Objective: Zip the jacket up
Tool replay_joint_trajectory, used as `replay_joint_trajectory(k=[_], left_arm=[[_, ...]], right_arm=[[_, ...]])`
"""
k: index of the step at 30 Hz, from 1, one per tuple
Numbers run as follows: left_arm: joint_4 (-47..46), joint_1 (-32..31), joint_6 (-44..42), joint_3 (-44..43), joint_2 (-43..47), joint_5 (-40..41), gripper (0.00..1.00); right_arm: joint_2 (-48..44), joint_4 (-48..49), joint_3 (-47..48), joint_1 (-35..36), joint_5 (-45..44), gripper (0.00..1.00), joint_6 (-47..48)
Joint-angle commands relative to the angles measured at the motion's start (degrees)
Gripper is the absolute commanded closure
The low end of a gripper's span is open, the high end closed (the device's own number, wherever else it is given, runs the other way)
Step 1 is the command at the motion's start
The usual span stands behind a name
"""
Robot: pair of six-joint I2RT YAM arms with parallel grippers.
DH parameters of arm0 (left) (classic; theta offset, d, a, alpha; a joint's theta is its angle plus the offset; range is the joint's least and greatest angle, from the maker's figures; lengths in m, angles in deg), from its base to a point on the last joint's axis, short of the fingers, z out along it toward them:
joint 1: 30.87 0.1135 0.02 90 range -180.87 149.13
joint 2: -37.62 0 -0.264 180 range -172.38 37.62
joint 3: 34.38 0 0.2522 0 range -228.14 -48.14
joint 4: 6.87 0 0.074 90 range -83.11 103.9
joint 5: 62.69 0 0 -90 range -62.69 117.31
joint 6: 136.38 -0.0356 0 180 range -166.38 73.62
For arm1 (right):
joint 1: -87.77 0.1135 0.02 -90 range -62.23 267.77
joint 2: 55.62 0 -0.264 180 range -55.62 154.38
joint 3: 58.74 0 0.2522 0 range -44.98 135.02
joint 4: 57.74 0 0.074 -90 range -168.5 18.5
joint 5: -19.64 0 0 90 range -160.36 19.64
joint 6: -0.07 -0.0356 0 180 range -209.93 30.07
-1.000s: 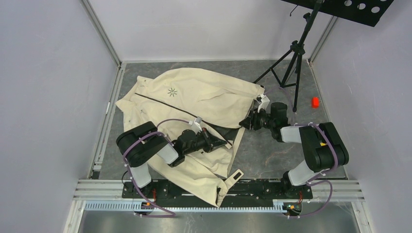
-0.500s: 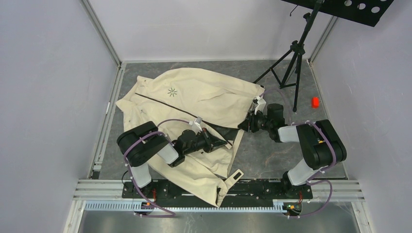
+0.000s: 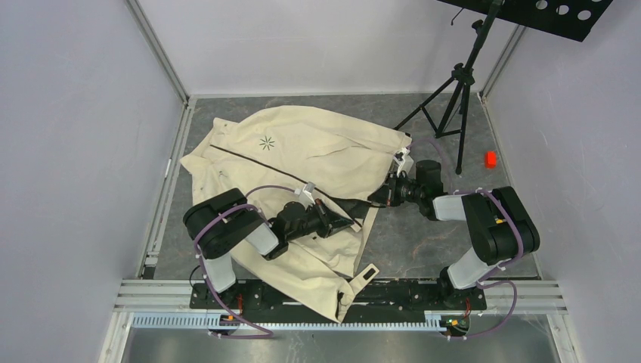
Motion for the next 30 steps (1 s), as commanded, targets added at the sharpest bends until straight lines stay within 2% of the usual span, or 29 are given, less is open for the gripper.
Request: replay_joint_trajectory(k=[1,5,11,16,21,24,30], left_arm=[[-0.6,0.0,-2.6,-1.6,0.6,0.8,0.98],[-0.2,0.1,-4.7,-0.8,1.8,1.9,0.98],[-1.9,0.6,-8.8,0.2,3.9,3.7,0.98],[-3.0,0.7,-11.5,1.4,5.3,6.6,0.98],[-3.4,0.6,-16.6,3.9,7.9,11.2,0.98],[-7.6,0.7,-17.7,4.8,7.8,11.9,0.98],[-16.1,0.7,-13.3,4.4,3.6,11.9,0.98]], right_arm=[[0.4,5.7,0.3,0.1,6.1,1.00,-8.7],[-0.1,12.7,-2.1,0.1,9.3,1.00,-17.2],[1.7,34.1,-8.3,0.0,13.8,1.00,-36.0],[4.3,48.3,-12.0,0.0,15.2,1.00,-47.5],[6.3,58.0,-14.8,0.0,15.2,1.00,-55.8],[7.9,61.6,-15.7,0.1,15.2,1.00,-57.7],[10.8,71.5,-16.7,0.2,15.4,1.00,-62.1]])
